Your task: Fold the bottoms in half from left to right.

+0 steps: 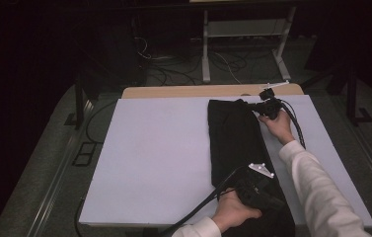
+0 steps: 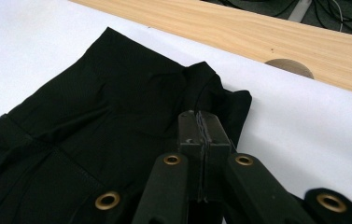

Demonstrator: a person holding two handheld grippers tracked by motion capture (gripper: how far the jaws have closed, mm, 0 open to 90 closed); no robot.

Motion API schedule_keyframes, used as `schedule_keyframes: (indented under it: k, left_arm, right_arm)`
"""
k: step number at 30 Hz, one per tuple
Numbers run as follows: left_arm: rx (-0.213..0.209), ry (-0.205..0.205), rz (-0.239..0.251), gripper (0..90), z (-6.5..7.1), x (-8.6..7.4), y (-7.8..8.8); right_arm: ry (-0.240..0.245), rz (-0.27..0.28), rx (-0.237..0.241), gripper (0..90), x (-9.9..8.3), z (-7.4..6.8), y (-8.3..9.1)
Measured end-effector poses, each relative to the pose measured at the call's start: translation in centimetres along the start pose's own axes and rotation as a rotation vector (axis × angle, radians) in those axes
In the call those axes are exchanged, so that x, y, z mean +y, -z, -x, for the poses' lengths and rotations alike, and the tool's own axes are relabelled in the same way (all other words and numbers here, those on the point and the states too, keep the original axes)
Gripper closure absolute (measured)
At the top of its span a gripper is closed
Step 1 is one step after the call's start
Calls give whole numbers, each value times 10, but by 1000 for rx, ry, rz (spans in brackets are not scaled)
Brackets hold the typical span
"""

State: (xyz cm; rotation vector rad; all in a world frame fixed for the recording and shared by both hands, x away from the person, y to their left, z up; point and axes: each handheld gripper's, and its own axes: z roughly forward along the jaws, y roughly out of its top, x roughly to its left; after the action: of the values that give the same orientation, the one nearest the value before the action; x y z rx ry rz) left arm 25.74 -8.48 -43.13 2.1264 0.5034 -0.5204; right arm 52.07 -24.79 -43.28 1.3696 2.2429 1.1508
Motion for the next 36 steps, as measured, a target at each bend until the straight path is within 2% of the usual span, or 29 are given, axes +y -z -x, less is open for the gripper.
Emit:
schedule_keyframes:
  k: [11, 16, 18, 20, 22, 23, 24, 26, 29, 32, 34, 36]
  left_arm:
    - [40, 35, -56, 885, -4, 1, -18]
    - [50, 53, -56, 879, -6, 2, -22]
    - [46, 84, -55, 872, -8, 3, -25]
    - [23, 89, -54, 840, -9, 3, -28]
    - [23, 78, -50, 814, -8, 3, -30]
    - [17, 71, -46, 690, -9, 3, -30]
    - [12, 70, -38, 690, -9, 3, -31]
    - [-22, 82, -13, 615, -10, 3, -29]
    - [-31, 65, 23, 503, -9, 2, -24]
    - [-14, 34, 74, 394, -6, 1, -15]
    - [0, 27, 94, 336, -6, 1, -8]
    - [-8, 3, 106, 275, -7, 1, -2]
  right_arm:
    - [6, 3, 0, 878, -6, 4, 0]
    - [7, 1, 1, 878, -7, 6, -2]
    - [4, -3, -1, 877, -8, 6, -2]
    - [2, -8, -1, 873, -8, 6, -3]
    - [-2, -15, -5, 871, -8, 6, -3]
    - [-20, -13, -6, 858, -8, 6, -3]
    - [-20, -13, -6, 858, -8, 6, -3]
    - [11, 2, -50, 804, -9, 2, 0]
    - [18, 16, -63, 671, -9, -2, 4]
    - [5, 37, -52, 515, -9, -3, 10]
    - [-5, 41, -39, 417, -9, -4, 13]
    - [-14, 39, -16, 348, -8, -5, 16]
